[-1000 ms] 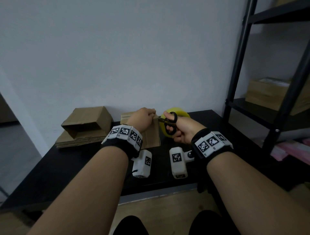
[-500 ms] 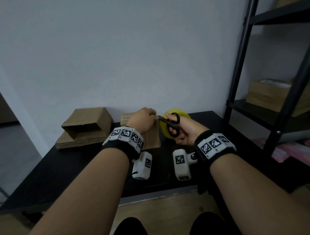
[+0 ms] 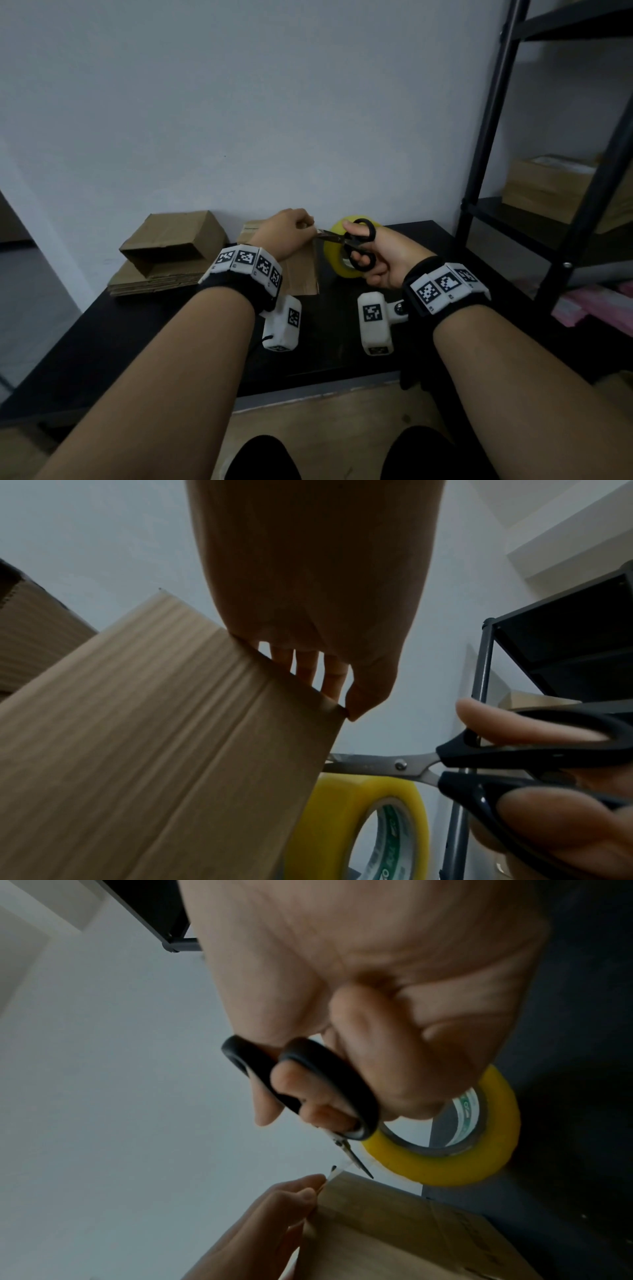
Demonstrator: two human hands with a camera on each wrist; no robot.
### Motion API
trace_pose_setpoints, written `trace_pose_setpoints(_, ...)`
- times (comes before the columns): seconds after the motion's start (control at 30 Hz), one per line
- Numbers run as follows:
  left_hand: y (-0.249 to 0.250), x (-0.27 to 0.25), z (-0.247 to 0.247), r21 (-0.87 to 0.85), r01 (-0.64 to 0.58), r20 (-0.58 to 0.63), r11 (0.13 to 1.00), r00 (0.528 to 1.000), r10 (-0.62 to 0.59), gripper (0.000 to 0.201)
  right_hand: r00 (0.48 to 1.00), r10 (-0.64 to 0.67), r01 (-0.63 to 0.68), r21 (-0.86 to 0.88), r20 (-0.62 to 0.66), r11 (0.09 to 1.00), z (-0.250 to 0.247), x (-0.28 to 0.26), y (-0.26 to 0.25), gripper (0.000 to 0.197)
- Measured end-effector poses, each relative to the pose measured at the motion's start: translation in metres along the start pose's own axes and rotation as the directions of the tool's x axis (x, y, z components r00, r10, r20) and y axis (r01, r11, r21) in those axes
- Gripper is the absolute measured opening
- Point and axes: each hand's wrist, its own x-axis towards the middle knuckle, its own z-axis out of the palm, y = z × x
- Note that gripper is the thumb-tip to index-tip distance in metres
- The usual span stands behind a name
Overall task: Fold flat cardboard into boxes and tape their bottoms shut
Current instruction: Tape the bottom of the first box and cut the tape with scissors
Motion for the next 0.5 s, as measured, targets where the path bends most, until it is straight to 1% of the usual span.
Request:
trace_pose_setpoints(0.2, -0.0016, -0.0006, 0.0057, 0.031, -0.016, -0.036, 0.999, 0.999, 0.017, 0.028, 1.000, 0.001, -0.001, -0.017, 0.017, 1.000, -0.0027, -0.0004, -0.0005, 0.047)
trace_pose_setpoints(0.33, -0.0015, -0.0016, 0.0064, 0.052, -0.030, -0.010, 0.998, 0.999, 0.031, 0.031, 1.000, -0.002, 0.002, -0.003, 0.026, 1.000, -0.0041, -0.0004, -0.0004, 0.047)
trace_pose_setpoints(0.5, -0.0051, -0.0008, 0.0057, 0.005, -0.042, -0.008, 0.999, 0.999, 0.042, 0.030, 1.000, -0.002, 0.002, 0.016, 0.020, 1.000, -0.0035, -0.0013, -0.0009, 0.046)
